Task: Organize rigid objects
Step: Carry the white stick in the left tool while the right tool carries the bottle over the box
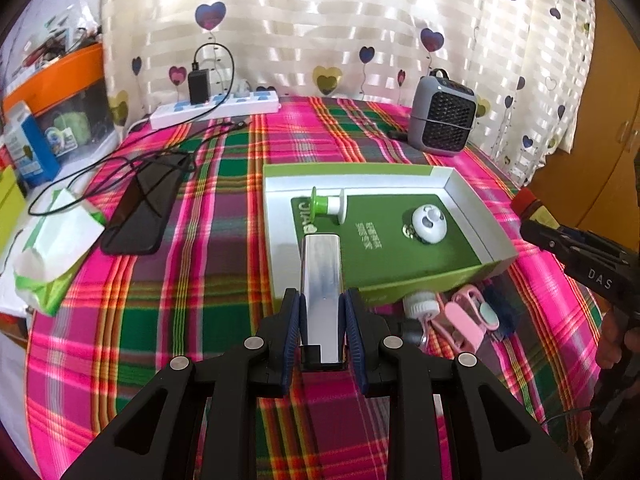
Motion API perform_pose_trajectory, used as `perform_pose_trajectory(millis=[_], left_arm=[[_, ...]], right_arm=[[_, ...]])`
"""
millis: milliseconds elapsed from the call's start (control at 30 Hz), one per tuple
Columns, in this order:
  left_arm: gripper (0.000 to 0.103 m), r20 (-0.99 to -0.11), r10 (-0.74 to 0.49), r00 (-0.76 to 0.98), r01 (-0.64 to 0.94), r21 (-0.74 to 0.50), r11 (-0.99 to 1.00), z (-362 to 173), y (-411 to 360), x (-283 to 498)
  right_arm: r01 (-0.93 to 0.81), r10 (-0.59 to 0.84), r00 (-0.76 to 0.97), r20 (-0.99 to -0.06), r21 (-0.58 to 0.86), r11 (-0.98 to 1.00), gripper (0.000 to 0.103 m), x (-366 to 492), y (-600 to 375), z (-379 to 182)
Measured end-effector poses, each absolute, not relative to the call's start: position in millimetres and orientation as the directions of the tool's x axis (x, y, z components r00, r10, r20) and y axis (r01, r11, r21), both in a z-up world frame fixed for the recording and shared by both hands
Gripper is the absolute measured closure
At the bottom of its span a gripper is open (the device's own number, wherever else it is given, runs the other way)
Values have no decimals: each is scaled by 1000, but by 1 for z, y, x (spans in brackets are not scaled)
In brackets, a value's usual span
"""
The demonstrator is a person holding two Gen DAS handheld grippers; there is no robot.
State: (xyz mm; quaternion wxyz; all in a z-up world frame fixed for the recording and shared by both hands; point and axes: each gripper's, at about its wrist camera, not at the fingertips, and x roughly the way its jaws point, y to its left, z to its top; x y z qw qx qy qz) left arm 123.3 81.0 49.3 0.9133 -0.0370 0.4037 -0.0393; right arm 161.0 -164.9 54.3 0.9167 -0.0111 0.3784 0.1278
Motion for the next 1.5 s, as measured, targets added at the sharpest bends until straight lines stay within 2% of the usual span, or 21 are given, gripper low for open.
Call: perform_pose_trajectory(millis=[500,1500], left_arm=[[81,-749,-149,646,48,-154,987,38,79,164],[81,-779,-132,613,27,-146,989,14,74,205]], right_arm=[[-261,251,635,-730,103,960,70,209,-147,42],[-297,263,575,-775,102,950,70,253,-132,16]])
